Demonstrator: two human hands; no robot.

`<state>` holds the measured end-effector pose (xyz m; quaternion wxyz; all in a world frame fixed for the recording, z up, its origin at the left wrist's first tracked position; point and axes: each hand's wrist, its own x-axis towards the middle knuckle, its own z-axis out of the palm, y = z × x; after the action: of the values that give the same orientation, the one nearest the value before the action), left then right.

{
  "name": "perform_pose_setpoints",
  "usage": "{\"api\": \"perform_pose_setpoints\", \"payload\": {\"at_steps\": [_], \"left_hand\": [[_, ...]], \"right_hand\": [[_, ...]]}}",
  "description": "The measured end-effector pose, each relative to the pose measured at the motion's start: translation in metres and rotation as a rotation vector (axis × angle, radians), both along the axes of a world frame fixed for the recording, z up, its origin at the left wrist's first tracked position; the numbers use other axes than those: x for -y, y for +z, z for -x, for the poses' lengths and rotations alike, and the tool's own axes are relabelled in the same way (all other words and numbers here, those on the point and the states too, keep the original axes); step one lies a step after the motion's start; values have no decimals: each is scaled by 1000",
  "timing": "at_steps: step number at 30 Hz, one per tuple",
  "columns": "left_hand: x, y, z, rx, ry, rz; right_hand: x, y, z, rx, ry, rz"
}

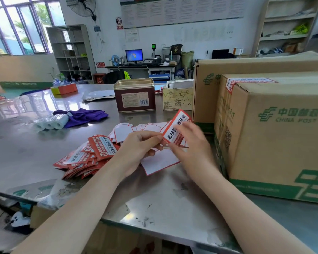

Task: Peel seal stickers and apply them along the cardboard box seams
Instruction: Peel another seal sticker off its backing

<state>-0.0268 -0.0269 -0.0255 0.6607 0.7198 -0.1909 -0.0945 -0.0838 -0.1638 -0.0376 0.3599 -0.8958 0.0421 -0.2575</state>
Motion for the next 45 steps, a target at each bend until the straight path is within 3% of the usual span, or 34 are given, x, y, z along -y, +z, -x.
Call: {"api": "perform_pose_setpoints", "payload": {"at_steps": [3,29,45], "left_hand": [[1,-1,1,11,-41,-7],[5,-8,-1,177,-51,-64],[4,-8,-2,242,21,-133]], "right_hand": [[-4,1,2,-1,37,84],[1,1,3,115,9,3],[-1,4,6,77,15,-7]]}}
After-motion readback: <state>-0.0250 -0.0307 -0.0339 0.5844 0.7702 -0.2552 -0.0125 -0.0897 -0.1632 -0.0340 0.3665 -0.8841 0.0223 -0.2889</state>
